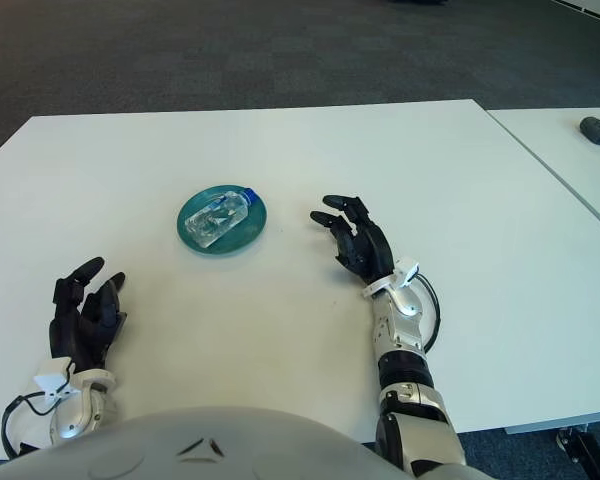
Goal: Put the bottle into the plate.
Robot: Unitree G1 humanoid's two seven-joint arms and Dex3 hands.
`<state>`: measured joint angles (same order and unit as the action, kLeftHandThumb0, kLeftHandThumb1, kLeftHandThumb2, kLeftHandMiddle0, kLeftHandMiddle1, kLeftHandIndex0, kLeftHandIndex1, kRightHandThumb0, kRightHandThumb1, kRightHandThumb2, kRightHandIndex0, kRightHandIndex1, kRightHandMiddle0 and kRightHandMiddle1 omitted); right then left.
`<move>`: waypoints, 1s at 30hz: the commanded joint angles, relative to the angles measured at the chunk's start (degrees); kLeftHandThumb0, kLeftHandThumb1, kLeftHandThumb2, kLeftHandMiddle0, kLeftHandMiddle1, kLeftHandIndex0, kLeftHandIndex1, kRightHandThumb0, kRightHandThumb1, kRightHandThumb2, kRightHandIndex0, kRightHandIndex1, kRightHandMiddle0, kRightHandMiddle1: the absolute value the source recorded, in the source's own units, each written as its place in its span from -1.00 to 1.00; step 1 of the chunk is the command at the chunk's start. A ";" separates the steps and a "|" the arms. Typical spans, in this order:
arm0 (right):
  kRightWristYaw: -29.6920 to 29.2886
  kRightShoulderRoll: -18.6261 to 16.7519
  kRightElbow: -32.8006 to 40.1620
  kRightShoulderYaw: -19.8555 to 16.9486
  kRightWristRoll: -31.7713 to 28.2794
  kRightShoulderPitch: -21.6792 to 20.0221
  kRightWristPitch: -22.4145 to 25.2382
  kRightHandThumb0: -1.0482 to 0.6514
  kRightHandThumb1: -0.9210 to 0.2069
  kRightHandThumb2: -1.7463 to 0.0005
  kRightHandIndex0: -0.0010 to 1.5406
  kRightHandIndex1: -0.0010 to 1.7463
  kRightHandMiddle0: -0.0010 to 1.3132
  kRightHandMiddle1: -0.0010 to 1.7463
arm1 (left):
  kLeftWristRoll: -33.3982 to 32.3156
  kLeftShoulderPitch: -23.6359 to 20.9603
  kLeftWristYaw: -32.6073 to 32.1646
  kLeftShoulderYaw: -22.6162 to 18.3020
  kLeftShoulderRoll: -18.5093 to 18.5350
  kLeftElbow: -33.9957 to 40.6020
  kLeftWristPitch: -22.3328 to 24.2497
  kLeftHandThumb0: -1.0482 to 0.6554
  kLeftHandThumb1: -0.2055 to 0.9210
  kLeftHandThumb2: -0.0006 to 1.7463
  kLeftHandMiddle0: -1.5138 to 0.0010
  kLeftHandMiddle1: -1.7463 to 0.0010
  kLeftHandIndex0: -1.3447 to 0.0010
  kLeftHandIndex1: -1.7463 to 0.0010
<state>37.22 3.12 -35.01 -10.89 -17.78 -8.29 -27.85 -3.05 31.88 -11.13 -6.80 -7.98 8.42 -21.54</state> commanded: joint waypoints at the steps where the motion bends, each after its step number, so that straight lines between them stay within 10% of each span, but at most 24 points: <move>1: 0.07 -3.11 -3.78 -0.02 -1.58 4.75 0.25 -0.56 -0.75 0.23 -0.46 -0.13 -0.85 0.23 | -0.33 -0.41 0.28 -0.11 -0.52 0.53 0.51 -0.51 1.00 -0.38 0.39 0.28 0.72 -0.16; 30: 0.06 -3.24 -4.23 -0.17 -1.29 3.81 0.52 -0.59 -0.73 0.22 -0.46 -0.11 -0.86 0.23 | 0.87 -1.04 -0.34 0.45 -0.98 0.15 0.11 -0.52 1.00 -0.35 0.38 0.28 0.69 -0.15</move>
<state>37.52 2.96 -35.20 -11.18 -17.71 -8.39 -27.84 -2.71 31.73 -11.16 -6.49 -8.04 8.61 -21.09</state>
